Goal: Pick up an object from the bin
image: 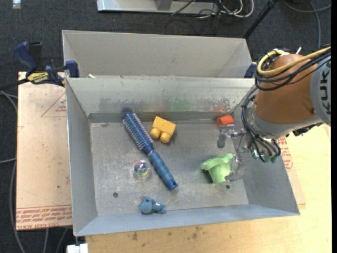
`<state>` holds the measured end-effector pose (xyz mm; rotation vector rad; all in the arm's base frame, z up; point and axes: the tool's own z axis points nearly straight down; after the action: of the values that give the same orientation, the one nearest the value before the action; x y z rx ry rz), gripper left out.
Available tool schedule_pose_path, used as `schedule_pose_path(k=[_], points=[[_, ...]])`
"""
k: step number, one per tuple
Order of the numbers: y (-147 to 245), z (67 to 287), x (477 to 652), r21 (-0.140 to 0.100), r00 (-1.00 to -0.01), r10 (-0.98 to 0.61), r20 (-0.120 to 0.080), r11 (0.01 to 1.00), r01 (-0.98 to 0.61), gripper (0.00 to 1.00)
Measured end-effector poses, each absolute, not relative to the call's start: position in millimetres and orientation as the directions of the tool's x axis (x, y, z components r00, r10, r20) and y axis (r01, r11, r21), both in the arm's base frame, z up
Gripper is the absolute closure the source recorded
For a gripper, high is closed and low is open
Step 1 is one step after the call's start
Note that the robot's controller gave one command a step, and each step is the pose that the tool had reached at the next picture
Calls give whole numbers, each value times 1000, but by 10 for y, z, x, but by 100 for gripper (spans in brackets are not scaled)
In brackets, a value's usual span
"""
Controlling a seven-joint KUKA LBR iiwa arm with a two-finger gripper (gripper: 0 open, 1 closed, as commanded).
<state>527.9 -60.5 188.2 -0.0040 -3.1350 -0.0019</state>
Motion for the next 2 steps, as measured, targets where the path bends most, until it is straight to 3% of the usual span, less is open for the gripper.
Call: schedule_pose_path(k=[1,2], points=[[-800,652,5766,2,-999,47,3,999,47,0],[-1282,698,5535,0,-999,43,0,999,43,0]])
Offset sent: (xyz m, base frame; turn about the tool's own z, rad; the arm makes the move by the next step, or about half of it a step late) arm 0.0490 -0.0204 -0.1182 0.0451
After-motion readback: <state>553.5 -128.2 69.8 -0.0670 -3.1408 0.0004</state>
